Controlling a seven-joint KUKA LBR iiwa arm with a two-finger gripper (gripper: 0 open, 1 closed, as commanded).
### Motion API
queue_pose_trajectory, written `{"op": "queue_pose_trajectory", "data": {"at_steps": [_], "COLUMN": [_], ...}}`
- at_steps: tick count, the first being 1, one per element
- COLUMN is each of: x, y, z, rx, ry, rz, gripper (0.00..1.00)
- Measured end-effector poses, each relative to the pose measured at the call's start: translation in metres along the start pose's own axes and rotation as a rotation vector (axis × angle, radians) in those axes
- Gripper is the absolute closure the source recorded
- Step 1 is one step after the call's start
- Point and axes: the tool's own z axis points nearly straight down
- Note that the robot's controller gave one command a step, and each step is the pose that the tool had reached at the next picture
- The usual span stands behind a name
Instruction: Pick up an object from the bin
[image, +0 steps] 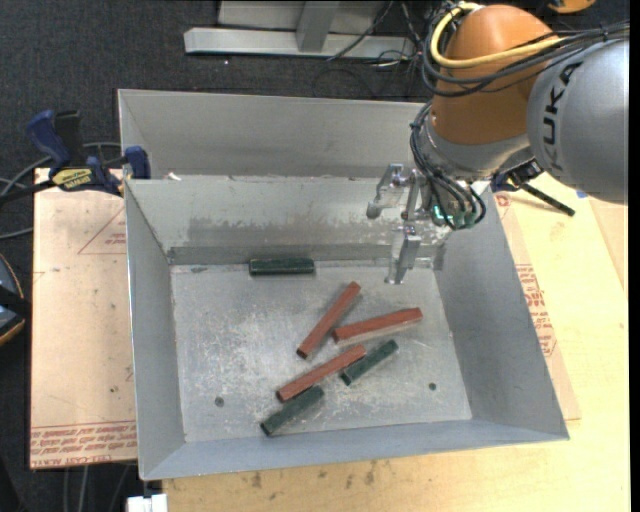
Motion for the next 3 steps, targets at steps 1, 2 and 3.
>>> {"op": "queue_pose_trajectory", "data": {"at_steps": [1, 2, 3], "x": [0.047, 0.069, 0.104], "y": [-0.015, -0.022, 0.001], "z": [0.002, 0.045, 0.165], "rx": [-0.001, 0.001, 0.000], "ry": [-0.006, -0.012, -0.011], "rz": [0.056, 0.055, -0.035], "gripper": [0.00, 0.00, 1.00]}}
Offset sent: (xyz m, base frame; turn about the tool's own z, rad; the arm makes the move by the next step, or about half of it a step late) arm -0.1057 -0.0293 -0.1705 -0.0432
